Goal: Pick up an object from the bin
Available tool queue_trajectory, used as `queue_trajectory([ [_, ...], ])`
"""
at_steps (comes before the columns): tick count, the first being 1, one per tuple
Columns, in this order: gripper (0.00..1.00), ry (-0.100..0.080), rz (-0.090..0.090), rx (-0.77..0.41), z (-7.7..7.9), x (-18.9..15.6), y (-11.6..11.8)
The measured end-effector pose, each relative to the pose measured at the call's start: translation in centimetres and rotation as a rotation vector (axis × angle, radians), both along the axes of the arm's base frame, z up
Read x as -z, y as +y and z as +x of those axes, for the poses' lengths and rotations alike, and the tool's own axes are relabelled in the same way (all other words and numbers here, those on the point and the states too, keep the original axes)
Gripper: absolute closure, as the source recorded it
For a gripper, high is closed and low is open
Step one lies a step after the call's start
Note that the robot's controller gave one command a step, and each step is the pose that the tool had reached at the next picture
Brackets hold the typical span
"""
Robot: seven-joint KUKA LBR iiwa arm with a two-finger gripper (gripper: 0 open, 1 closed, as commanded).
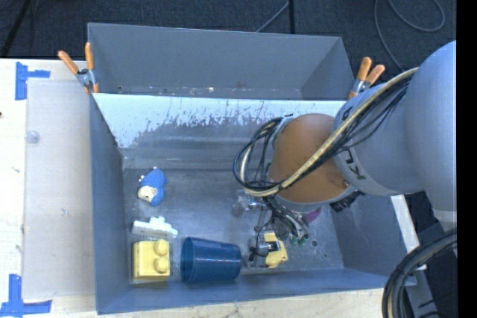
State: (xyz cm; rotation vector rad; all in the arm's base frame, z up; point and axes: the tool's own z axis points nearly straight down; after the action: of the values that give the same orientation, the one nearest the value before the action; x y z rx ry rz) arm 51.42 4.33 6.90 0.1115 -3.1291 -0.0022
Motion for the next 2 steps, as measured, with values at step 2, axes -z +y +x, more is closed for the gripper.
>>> queue_trajectory([
  [2, 0.00, -0.002, 0.003, -0.071, -2.1, -0.1, 7.3],
])
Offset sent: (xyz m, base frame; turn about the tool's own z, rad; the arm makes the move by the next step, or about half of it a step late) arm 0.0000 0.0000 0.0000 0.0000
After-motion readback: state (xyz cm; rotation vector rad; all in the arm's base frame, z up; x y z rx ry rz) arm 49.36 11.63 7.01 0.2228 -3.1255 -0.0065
